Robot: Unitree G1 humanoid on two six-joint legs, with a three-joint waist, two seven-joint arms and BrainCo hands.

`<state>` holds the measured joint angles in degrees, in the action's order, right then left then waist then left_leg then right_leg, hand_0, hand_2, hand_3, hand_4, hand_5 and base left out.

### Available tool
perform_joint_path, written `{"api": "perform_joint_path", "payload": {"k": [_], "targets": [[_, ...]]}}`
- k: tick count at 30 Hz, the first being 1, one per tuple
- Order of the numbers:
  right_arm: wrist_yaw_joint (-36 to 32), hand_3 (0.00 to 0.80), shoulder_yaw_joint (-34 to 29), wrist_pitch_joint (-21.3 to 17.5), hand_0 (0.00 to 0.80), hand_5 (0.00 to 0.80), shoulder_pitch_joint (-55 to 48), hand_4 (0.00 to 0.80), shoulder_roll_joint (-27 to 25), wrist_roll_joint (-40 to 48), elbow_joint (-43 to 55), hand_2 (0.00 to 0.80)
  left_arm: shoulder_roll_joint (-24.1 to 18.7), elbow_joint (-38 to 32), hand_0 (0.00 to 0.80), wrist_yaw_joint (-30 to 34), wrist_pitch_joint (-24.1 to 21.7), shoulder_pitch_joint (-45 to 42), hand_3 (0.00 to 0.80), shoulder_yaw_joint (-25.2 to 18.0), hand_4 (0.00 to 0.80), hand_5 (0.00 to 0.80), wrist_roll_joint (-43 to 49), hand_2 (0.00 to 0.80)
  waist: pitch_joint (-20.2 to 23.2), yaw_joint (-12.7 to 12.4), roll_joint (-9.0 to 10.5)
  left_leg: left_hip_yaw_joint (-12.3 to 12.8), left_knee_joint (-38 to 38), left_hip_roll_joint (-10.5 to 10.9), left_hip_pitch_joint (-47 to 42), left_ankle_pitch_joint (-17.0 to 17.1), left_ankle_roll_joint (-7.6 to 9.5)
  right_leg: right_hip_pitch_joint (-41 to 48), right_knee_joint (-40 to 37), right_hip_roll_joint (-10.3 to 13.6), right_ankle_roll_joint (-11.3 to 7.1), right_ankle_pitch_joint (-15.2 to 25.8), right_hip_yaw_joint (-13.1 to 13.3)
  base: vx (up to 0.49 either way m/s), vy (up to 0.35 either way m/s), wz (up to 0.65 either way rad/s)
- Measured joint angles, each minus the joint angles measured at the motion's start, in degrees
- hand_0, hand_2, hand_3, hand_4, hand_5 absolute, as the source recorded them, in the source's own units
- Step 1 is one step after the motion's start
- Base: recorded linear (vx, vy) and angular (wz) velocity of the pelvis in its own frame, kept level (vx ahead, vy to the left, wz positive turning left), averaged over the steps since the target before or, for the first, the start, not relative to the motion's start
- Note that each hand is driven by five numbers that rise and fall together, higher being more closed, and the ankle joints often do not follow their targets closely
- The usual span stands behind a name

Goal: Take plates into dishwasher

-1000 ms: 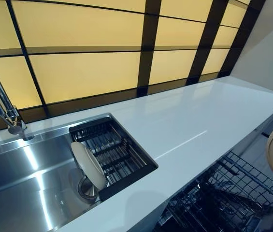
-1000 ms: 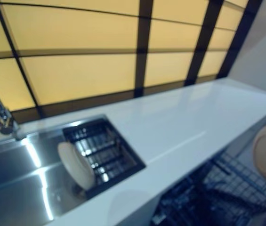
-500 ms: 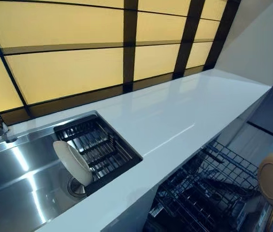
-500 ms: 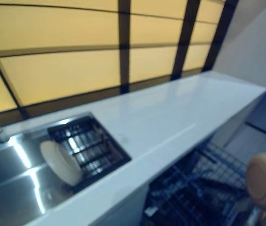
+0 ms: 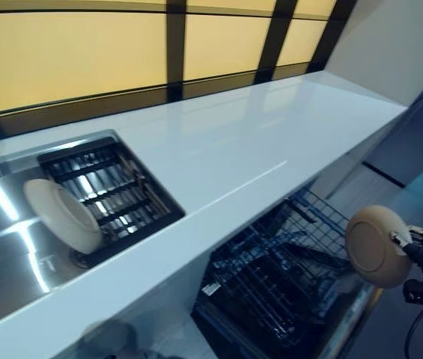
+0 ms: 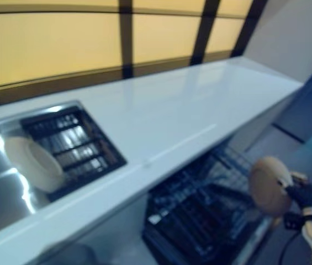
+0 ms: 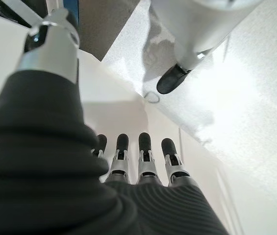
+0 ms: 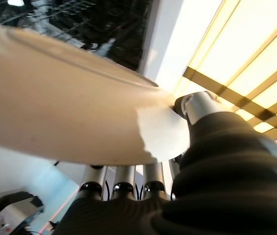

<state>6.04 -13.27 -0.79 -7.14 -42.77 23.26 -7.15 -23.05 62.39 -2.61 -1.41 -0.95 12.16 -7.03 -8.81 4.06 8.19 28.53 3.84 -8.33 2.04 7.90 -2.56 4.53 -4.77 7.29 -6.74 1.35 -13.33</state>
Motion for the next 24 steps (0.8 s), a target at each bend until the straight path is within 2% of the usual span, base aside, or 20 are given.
{"api": "perform_joint_path", "payload": {"k": [2, 6, 10, 15, 24], "targets": [[-0.57, 0.8, 0.17, 0.02, 0.8, 0.8, -0.93, 0.8, 0.02, -0.06, 0.0, 0.8, 0.77, -0.07, 0.0, 0.14, -0.1, -1.2, 0.0, 0.0, 0.0, 0.0, 0.04, 0.0, 0.72, 1.51, -1.54, -2.7, 1.02, -1.92, -0.39, 1.53, -1.7, 0.38, -0.03, -2.95, 1.17, -0.77, 0.0, -0.067, -0.111, -0.06], [-2.03, 0.8, 0.5, 0.24, 0.8, 0.8, -0.99, 0.8, 0.01, -0.41, 0.17, 0.8, 3.75, -0.13, 0.0, 0.2, -0.8, -0.77, 0.0, 0.03, 0.0, 0.0, 0.06, 0.0, 0.52, 1.81, -3.43, -4.94, 0.96, -2.9, -0.19, 2.11, -2.52, 0.43, -0.04, -4.43, 1.57, -0.9, 0.02, -0.086, -0.054, -0.01], [-3.7, 0.8, 3.85, 1.85, 0.8, 0.8, 0.53, 0.8, 0.05, -1.6, 0.39, 0.8, 5.65, 0.07, 0.0, 0.22, -1.66, -0.81, 0.0, 0.04, 0.0, 0.0, 0.23, 0.0, -0.23, 1.18, -4.84, -5.27, 0.95, -2.12, -0.03, 2.09, -2.51, 0.45, -0.05, -4.01, 1.68, -0.96, -0.06, -0.055, -0.013, 0.06], [-4.47, 0.8, 5.64, 3.64, 0.8, 0.8, 3.33, 0.8, 0.61, -2.66, 0.71, 0.8, 5.71, 0.27, 0.0, 0.31, -1.79, -1.02, 0.0, 0.07, 0.0, 0.0, 0.78, 0.0, -0.97, 0.91, -6.69, -6.62, 0.95, -1.1, 0.66, 2.26, -2.15, 0.59, -0.04, -3.27, 1.91, -1.13, -0.11, -0.032, 0.029, 0.14], [-6.92, 0.8, 9.22, 3.96, 0.8, 0.8, 5.25, 0.8, 2.13, -4.89, 0.88, 0.8, 6.05, 0.58, 0.0, 0.59, -2.03, -0.66, 0.0, 0.09, 0.0, 0.0, 1.79, 0.0, -1.5, -0.33, -8.29, -7.59, 0.96, -0.84, 0.61, 2.22, -2.12, 1.28, -0.04, -3.2, 2.1, -1.56, -0.98, 0.003, 0.018, 0.07]]}}
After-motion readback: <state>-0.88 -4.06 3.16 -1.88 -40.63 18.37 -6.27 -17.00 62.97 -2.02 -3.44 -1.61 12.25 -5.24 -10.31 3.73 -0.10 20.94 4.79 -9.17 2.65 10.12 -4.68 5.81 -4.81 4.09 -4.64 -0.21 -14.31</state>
